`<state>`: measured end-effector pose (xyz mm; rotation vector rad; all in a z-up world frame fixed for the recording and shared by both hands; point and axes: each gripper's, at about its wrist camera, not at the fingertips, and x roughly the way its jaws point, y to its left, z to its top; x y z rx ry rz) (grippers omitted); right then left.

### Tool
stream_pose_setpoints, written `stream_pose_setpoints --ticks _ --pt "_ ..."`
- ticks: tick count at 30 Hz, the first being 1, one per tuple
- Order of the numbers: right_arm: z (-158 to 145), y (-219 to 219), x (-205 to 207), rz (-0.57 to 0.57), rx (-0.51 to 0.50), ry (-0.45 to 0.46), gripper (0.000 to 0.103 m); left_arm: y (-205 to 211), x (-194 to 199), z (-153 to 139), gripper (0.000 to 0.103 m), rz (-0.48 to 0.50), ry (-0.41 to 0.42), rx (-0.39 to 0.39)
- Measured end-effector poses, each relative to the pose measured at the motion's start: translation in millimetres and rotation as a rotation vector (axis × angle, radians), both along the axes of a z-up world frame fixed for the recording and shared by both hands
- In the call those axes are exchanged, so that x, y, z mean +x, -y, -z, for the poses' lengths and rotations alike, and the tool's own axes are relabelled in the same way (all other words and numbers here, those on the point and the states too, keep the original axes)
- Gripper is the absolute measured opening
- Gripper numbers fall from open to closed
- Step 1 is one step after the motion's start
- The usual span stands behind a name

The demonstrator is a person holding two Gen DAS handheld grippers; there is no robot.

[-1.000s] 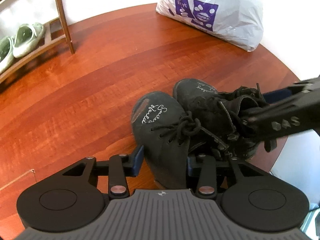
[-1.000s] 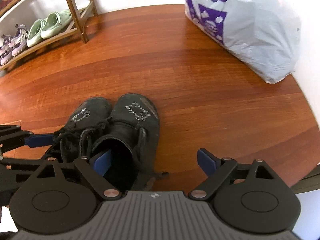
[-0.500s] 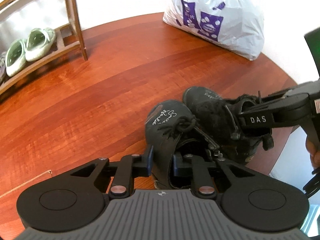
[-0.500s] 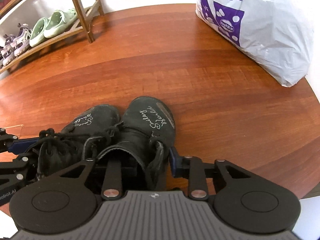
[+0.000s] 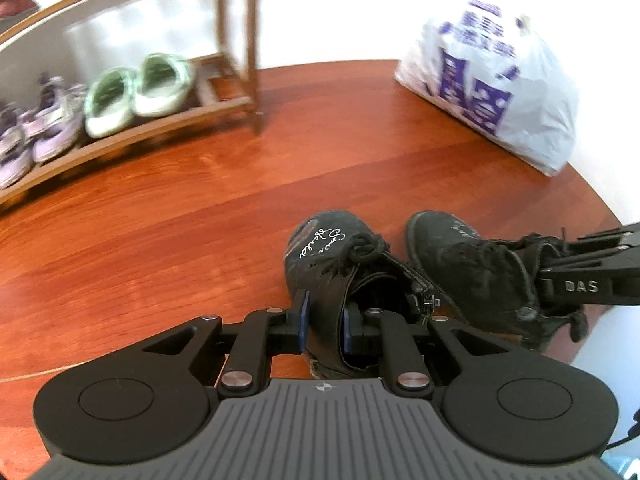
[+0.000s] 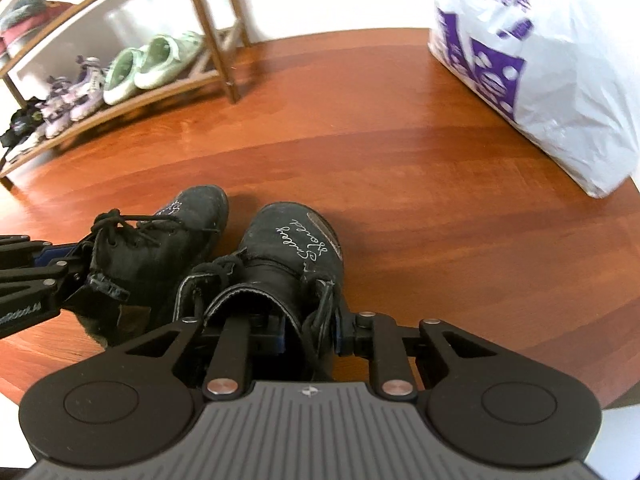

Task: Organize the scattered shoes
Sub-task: 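Grasp one black boot with the left tool while the right tool grasps the other, then lift both black boots and carry them up toward the upper shelf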

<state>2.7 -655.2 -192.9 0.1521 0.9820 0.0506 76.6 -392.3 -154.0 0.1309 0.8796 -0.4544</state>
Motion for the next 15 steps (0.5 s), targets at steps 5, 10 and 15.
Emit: stream_pose_setpoints --ticks 5,10,15 --pt "-14.1 -31.2 12.3 -0.049 0.007 0.022 0.023 -33.6 5.8 -9.8 0.017 -0.062 0.017 0.006" --pt "-27.6 -67.8 30.8 -0.088 0.018 0.032 0.023 -67.1 10.0 -25.5 0.017 -0.093 0.061 0.016" --pt "-47.0 -99.4 51.5 -0.106 0.029 0.057 0.023 -98.4 25.4 -52.3 0.017 -0.119 0.084 -0.003"
